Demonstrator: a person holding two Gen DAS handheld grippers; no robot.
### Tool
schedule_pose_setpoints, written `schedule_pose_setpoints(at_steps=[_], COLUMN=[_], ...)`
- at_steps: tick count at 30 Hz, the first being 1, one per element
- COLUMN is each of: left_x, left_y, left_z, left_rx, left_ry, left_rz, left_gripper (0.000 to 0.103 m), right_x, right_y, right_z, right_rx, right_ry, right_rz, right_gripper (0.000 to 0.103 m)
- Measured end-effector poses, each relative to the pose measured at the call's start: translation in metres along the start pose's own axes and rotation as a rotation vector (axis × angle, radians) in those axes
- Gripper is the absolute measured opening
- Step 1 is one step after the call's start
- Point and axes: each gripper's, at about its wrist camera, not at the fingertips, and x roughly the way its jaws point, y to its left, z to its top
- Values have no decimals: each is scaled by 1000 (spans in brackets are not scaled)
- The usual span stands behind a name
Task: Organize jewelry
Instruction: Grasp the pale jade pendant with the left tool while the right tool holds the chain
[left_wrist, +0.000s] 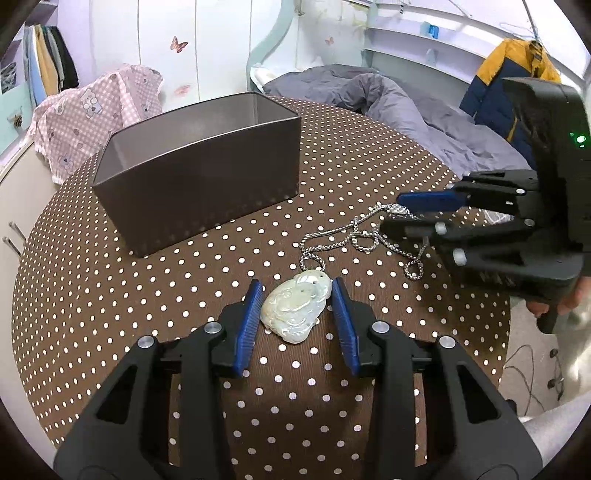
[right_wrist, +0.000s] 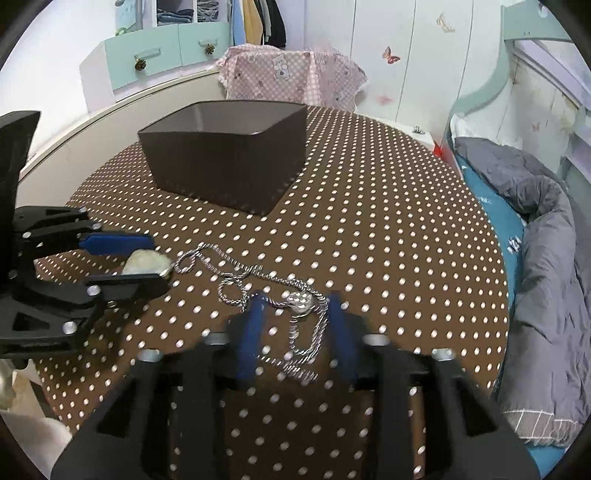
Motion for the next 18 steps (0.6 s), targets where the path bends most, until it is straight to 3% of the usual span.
schedule_pose_setpoints(at_steps=[12, 13, 15, 18], left_x=[-6, -8, -10, -10], left_y=[13, 15, 18, 21], left_z=[2, 4, 7, 10], left_rx=[-78, -85, -96, -98], left_ry=[-26, -35, -41, -49], left_rz=[11, 14, 12, 24], left_gripper=[32, 28, 28, 28], right_x=[-9, -11, -16, -22], right_y=[-4, -4, -5, -6], right_z=[18, 20, 26, 36], right_rx=[31, 32, 34, 22], right_ry=[-19, -30, -48, -80], right_rz=[7, 11, 19, 20], right_gripper=[16, 15, 1, 1])
